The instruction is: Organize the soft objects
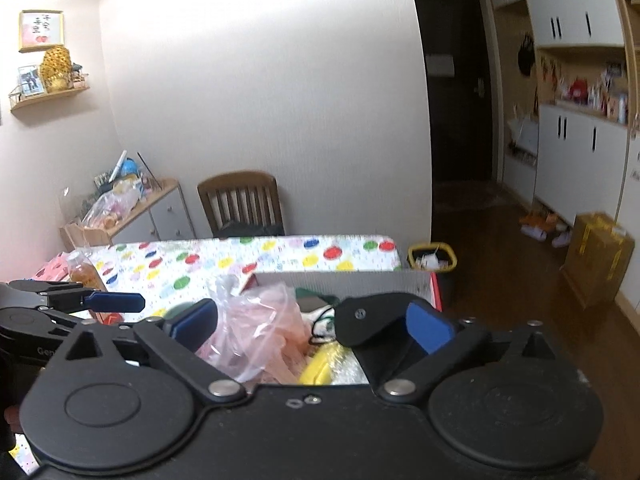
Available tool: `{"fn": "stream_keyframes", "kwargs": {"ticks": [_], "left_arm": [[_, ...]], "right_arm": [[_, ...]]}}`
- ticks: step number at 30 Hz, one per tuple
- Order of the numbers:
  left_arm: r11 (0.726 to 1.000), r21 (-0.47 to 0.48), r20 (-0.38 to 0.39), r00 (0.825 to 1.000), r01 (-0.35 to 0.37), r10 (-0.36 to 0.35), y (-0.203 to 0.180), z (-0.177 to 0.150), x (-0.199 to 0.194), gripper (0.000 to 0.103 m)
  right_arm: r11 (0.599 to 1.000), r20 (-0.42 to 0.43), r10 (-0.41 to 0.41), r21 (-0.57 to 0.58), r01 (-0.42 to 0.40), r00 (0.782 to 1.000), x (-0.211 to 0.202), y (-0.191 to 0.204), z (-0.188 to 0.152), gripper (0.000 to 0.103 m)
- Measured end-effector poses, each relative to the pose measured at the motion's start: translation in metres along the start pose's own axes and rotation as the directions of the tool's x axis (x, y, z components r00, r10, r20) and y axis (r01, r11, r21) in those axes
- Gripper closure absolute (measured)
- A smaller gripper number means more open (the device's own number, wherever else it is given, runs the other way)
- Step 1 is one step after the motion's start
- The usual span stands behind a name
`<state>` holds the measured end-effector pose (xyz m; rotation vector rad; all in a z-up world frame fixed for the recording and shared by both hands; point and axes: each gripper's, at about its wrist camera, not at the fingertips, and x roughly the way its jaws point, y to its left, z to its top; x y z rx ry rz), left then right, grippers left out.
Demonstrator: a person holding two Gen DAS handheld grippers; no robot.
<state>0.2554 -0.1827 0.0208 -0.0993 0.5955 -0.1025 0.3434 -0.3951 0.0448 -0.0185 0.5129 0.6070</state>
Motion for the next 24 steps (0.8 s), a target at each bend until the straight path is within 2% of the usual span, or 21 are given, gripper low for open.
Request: {"fn": "stream_keyframes", "kwargs": {"ticks": [3,12,14,15,16,24], "left_arm": [[1.000,0.003,0.009,1.000,-0.004,0.004,0.000,-0.004,-0.012,0.019],[1.000,-0.017,0.027,1.000,-0.004,0.004,0.006,-0.012,-0.036,0.017],[1.000,-0.028,0.028,1.000,-0.008,0.008,0.008,-0.015,-0.039,0.013],[0.999,-0.036,0.029,1.000,-0.011,0.012,0.009,-0.016,-0.040,0.004],[0.999,-0.042,0.031,0.999,-0.017,0.018,0.009,-0.017,-0.042,0.000],[0.999,-0.039,0.059,0.998,-0.030,0.033,0.005,-0.024,-0.052,0.000]], "right_arm": [[1.000,0.032,-0.014,-0.009,0.014,0.999,-0.009,0.015,-0.004,0.000],[0.998,0.051,-0.057,0.034,0.055,0.997,-0.025,0.045,-0.021,0.000],[0.996,0.056,-0.075,0.045,0.072,0.996,-0.029,0.049,-0.024,0.000],[0.995,0.057,-0.084,0.049,0.081,0.995,-0.030,0.051,-0.027,0.000],[0.995,0.056,-0.091,0.052,0.088,0.994,-0.031,0.052,-0.028,0.000],[0.988,0.054,-0.144,0.067,0.140,0.988,-0.036,0.062,-0.035,0.000]]}}
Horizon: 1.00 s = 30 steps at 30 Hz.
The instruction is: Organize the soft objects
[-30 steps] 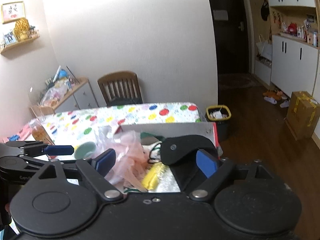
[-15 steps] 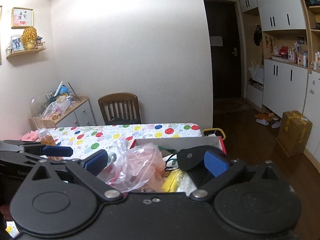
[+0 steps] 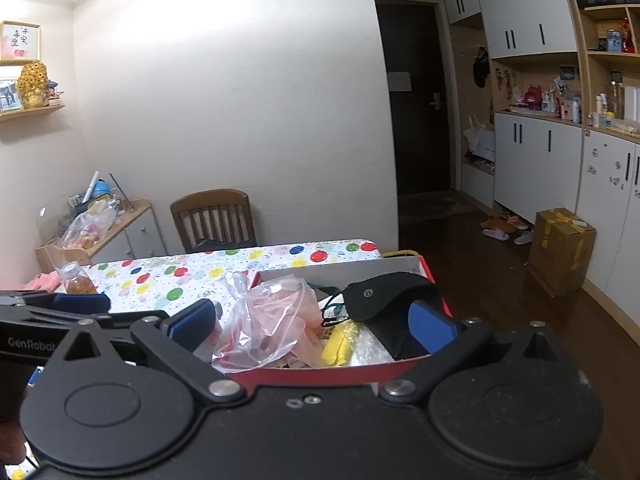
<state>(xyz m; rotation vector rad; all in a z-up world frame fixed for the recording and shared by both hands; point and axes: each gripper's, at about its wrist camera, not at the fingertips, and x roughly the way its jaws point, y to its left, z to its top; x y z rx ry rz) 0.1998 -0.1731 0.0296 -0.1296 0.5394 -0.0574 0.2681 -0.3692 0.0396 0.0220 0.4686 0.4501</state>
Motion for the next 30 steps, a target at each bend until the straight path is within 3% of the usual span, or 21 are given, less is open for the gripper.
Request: {"fn": "stream_keyframes", "kwargs": {"ticks": [12,30], "left_arm": [[1.000,-0.010,0.041,0.999,-0.008,0.008,0.0030,-0.0021,-0.0098,0.000],[1.000,-0.009,0.031,0.999,-0.013,0.013,0.0052,-0.0022,-0.0055,0.000]], "right_arm": [[0.998,0.015,-0.065,0.007,0.065,0.998,-0.0052,0.0008,-0.0033,0.000],[0.998,0.009,-0.062,-0.014,0.062,0.998,-0.0030,0.0053,-0.0028,0.000]]}}
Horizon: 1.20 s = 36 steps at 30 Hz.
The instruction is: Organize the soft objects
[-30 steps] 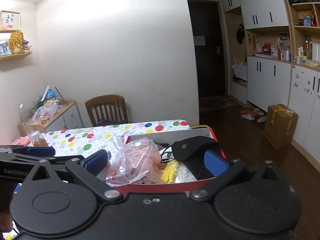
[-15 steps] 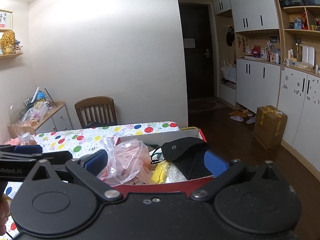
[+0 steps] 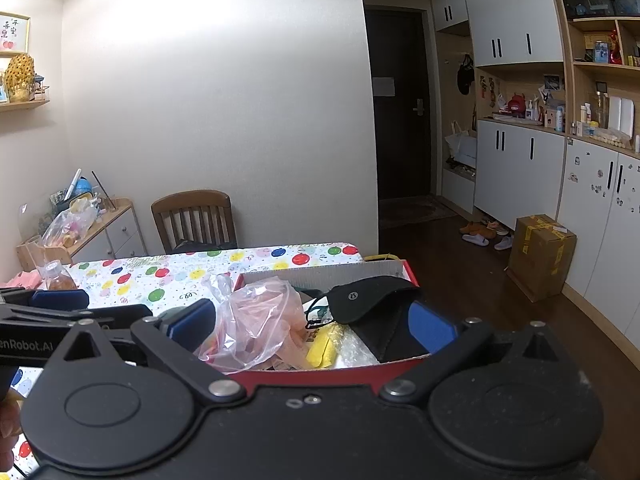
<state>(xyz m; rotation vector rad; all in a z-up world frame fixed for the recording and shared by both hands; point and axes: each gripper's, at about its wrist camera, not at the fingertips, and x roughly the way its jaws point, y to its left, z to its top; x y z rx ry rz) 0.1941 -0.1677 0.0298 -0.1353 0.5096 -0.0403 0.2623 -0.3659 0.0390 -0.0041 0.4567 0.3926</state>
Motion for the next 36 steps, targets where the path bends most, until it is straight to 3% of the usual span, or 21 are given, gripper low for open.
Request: {"fn": "stream_keyframes", "kwargs": {"ticks": [36], "left_arm": [[1.000,-0.009,-0.010,1.000,-0.014,0.014,0.0064,0.0028,0.0092,0.000]], "right_arm": [[1.000,-0.015,0.003,0.002,-0.003,1.000,0.0089,0.0055,-0.0005,0.000]]}}
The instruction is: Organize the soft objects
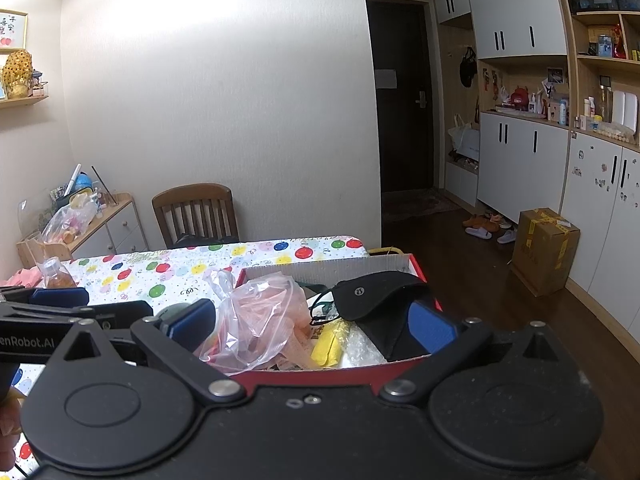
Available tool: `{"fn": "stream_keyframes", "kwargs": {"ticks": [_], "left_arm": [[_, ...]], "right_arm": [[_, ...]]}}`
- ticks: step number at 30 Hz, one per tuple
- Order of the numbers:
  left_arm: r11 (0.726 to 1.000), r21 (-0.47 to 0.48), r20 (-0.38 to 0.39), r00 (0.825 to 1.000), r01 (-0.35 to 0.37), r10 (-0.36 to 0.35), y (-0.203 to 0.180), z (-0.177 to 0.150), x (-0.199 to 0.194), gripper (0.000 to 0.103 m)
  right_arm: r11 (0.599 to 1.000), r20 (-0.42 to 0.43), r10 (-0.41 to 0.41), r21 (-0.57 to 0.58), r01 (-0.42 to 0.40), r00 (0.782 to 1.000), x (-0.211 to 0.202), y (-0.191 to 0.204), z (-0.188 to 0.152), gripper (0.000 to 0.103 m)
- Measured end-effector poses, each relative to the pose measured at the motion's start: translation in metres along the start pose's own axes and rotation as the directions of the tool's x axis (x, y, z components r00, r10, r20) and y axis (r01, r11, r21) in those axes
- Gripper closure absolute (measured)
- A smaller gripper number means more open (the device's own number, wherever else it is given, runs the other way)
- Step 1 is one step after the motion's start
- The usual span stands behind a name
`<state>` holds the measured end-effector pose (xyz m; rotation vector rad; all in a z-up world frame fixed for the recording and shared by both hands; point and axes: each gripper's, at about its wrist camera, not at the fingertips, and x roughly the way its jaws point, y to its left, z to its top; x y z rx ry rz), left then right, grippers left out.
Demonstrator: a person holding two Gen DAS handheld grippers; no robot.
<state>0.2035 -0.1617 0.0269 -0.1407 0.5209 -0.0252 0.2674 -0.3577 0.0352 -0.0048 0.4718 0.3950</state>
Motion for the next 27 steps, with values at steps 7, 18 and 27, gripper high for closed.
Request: {"fn": "stream_keyframes", "kwargs": {"ticks": [7,18,27], "left_arm": [[1.000,-0.003,0.000,1.000,0.000,0.000,-0.0008,-0.0007,-0.0002,0.000],[1.000,0.000,0.003,1.000,-0.004,0.004,0.0008,0.0000,0.0014,0.000],[1.000,-0.007,0.004,1.000,-0.006,0.006,0.0038,0.0002,0.0035,0.000]], "right_arm": [[1.000,0.000,-0.001,0.001,0.001,1.000,0.0034,0.0020,-0.0034,0.000],[1.000,-0.003,-0.001,0.002,0.001,1.000,0.0048,0.0014,-0.0032,0.000],[1.000,-0.008,-0.003,0.001,0.003,1.000,0.0061,0.0022,-0.0038,0.000]]}}
